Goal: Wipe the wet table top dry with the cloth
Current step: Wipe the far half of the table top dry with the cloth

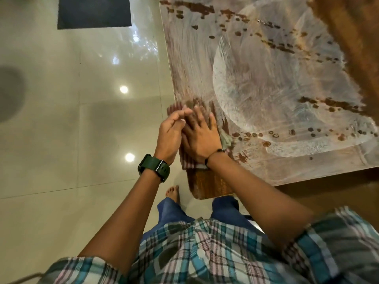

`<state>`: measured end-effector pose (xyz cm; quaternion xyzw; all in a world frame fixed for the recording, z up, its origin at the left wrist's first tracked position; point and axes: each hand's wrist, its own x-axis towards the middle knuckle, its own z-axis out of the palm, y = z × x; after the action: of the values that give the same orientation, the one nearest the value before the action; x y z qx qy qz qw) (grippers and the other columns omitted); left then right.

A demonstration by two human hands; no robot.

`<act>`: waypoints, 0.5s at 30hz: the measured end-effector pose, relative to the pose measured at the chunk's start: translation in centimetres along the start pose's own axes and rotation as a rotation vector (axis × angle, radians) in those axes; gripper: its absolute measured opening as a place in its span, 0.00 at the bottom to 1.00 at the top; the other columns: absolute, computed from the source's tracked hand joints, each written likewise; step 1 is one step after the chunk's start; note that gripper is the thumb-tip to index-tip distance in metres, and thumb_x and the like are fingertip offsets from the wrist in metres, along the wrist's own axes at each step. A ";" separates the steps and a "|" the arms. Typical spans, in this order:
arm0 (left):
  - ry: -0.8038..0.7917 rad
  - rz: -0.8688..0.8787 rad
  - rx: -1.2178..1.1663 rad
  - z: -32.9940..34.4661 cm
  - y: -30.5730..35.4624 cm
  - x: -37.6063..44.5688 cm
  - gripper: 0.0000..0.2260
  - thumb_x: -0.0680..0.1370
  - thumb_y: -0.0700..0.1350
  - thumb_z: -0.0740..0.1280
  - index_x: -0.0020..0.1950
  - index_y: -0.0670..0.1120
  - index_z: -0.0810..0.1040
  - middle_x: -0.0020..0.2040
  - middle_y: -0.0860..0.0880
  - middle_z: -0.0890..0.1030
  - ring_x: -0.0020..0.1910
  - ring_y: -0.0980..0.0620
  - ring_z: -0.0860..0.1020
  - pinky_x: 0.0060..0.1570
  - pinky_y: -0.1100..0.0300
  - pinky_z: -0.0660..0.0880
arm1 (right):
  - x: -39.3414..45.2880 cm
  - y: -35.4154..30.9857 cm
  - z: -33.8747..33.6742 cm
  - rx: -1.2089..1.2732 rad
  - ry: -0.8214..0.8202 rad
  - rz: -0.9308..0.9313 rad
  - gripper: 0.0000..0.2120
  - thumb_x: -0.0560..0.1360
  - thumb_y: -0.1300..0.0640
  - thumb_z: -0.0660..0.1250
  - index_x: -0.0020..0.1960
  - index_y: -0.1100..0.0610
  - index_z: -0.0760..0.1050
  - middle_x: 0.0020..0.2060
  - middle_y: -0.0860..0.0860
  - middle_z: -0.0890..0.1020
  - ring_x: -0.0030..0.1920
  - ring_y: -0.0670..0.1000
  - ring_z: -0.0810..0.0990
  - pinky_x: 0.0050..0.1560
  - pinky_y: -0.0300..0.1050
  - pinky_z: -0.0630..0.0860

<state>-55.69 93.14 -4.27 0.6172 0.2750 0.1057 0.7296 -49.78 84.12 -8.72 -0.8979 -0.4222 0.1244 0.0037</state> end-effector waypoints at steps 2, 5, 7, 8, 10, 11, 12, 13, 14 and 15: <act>0.021 0.025 -0.007 0.5 0.0 -0.3 0.15 0.77 0.31 0.53 0.57 0.39 0.76 0.61 0.45 0.76 0.61 0.56 0.72 0.58 0.72 0.69 | 1.8 0.2 -0.9 -0.019 -0.024 0.069 0.26 0.81 0.44 0.41 0.76 0.46 0.37 0.77 0.49 0.40 0.75 0.55 0.36 0.72 0.63 0.38; 0.019 0.040 -0.021 0.5 -0.3 -0.3 0.15 0.77 0.31 0.54 0.56 0.40 0.76 0.62 0.47 0.75 0.63 0.55 0.71 0.62 0.67 0.68 | -0.5 -0.2 0.1 0.000 -0.024 0.073 0.27 0.80 0.42 0.40 0.76 0.48 0.37 0.77 0.51 0.42 0.75 0.57 0.37 0.72 0.65 0.41; 0.024 0.035 -0.008 0.3 -0.5 0.2 0.15 0.77 0.32 0.54 0.55 0.43 0.77 0.62 0.49 0.75 0.64 0.56 0.70 0.63 0.66 0.67 | -5.2 -0.7 1.3 0.012 0.020 -0.011 0.28 0.79 0.42 0.41 0.76 0.48 0.42 0.77 0.53 0.49 0.76 0.60 0.44 0.71 0.68 0.48; 0.033 0.035 0.001 0.3 -0.4 0.4 0.15 0.78 0.33 0.55 0.55 0.44 0.77 0.61 0.50 0.75 0.64 0.56 0.70 0.62 0.68 0.67 | -7.6 -0.4 1.8 0.010 0.023 -0.076 0.28 0.79 0.42 0.43 0.77 0.47 0.47 0.76 0.53 0.52 0.76 0.60 0.48 0.70 0.69 0.50; 0.047 0.021 0.013 0.3 -0.5 0.6 0.14 0.78 0.33 0.55 0.55 0.45 0.76 0.61 0.50 0.75 0.63 0.56 0.71 0.60 0.69 0.67 | -10.8 0.9 2.7 -0.036 0.007 -0.205 0.26 0.79 0.41 0.44 0.76 0.46 0.54 0.75 0.52 0.57 0.75 0.58 0.53 0.68 0.67 0.54; 0.051 0.008 0.020 0.2 -0.5 0.7 0.14 0.78 0.34 0.55 0.57 0.45 0.76 0.61 0.49 0.75 0.62 0.55 0.71 0.60 0.67 0.67 | -11.1 1.8 2.8 -0.054 0.003 -0.239 0.25 0.79 0.41 0.42 0.75 0.45 0.55 0.75 0.51 0.58 0.75 0.57 0.55 0.67 0.66 0.54; 0.050 -0.003 0.036 0.1 -0.6 0.7 0.14 0.78 0.34 0.55 0.58 0.45 0.75 0.62 0.49 0.75 0.62 0.55 0.71 0.61 0.64 0.68 | -10.6 2.4 2.7 -0.060 0.009 -0.231 0.25 0.80 0.41 0.41 0.75 0.45 0.55 0.75 0.50 0.58 0.74 0.56 0.55 0.67 0.65 0.55; 0.042 -0.009 0.058 0.0 -0.6 0.6 0.15 0.78 0.34 0.55 0.60 0.44 0.74 0.62 0.48 0.75 0.61 0.55 0.71 0.61 0.62 0.68 | -9.7 2.9 2.4 -0.049 0.006 -0.175 0.25 0.79 0.41 0.39 0.75 0.44 0.53 0.75 0.50 0.57 0.75 0.56 0.54 0.66 0.65 0.54; 0.027 -0.006 0.077 0.0 -0.7 0.6 0.15 0.79 0.34 0.55 0.62 0.44 0.73 0.62 0.49 0.74 0.61 0.55 0.71 0.61 0.62 0.68 | -8.4 3.4 2.0 -0.028 0.012 -0.089 0.26 0.79 0.40 0.38 0.75 0.43 0.50 0.75 0.49 0.54 0.75 0.55 0.52 0.67 0.65 0.53; 0.005 -0.002 0.094 -0.1 -0.8 0.4 0.15 0.79 0.34 0.55 0.63 0.45 0.72 0.62 0.49 0.74 0.61 0.55 0.71 0.60 0.63 0.68 | -7.1 4.0 1.6 -0.007 0.028 0.010 0.26 0.78 0.39 0.36 0.75 0.42 0.45 0.76 0.48 0.49 0.76 0.54 0.48 0.69 0.65 0.50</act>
<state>-55.52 93.25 -5.21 0.6503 0.2822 0.0936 0.6991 -51.45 76.00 -9.19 -0.9017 -0.4180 0.1105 0.0060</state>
